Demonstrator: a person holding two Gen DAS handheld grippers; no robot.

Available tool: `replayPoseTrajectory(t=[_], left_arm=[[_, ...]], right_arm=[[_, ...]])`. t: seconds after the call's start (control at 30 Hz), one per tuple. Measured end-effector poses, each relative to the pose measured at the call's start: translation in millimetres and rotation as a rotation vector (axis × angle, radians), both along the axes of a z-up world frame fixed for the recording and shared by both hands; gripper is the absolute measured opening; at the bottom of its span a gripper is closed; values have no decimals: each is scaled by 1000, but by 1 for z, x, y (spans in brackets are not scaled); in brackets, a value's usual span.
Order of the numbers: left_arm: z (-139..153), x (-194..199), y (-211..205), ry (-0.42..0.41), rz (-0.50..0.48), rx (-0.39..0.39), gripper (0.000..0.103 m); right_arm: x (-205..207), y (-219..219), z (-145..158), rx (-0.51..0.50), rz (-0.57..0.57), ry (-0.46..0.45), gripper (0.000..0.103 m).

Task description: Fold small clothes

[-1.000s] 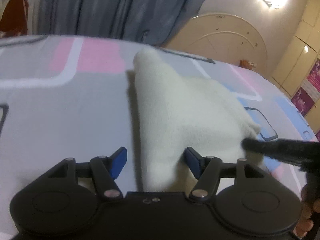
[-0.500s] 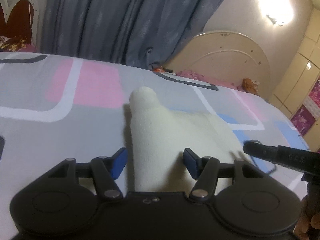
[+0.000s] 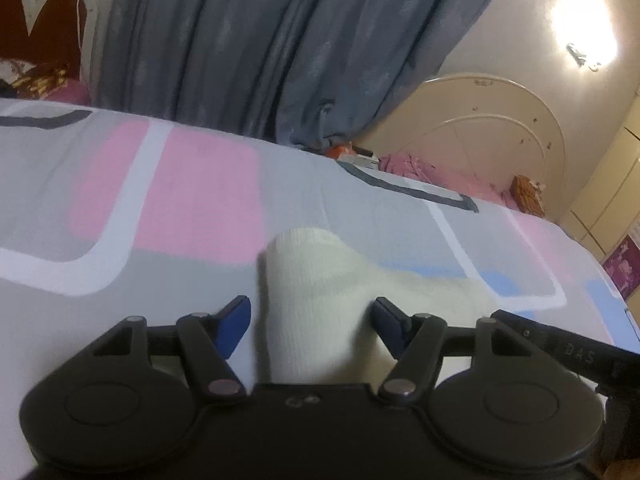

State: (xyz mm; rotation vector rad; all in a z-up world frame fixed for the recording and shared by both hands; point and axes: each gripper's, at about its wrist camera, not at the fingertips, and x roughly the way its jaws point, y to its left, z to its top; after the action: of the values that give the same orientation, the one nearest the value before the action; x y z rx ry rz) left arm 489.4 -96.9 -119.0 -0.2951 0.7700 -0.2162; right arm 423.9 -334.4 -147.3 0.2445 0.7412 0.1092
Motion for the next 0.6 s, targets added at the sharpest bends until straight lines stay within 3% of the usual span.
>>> replayPoseTrajectory(t=[0.1,0.2,0.27,0.43,0.6], left_arm=[[-10,11,0,42,17,-2,68],[-14,9,-5,25,7,37,69],[-15,10,-6,23,2,49,70],[-15,10,-7,23,-1,66,72],[-7,8,-9,25,-8,99,73]], right_arm=[[14,1,-4,-6,-10,10,9],[25,0,-18,-34,-17,60,10],[24,-3,-22,-24,-27,42,15],[22,-7,-24,-23,-24,43,25],[14,-9,-12,-12,-34,48,26]])
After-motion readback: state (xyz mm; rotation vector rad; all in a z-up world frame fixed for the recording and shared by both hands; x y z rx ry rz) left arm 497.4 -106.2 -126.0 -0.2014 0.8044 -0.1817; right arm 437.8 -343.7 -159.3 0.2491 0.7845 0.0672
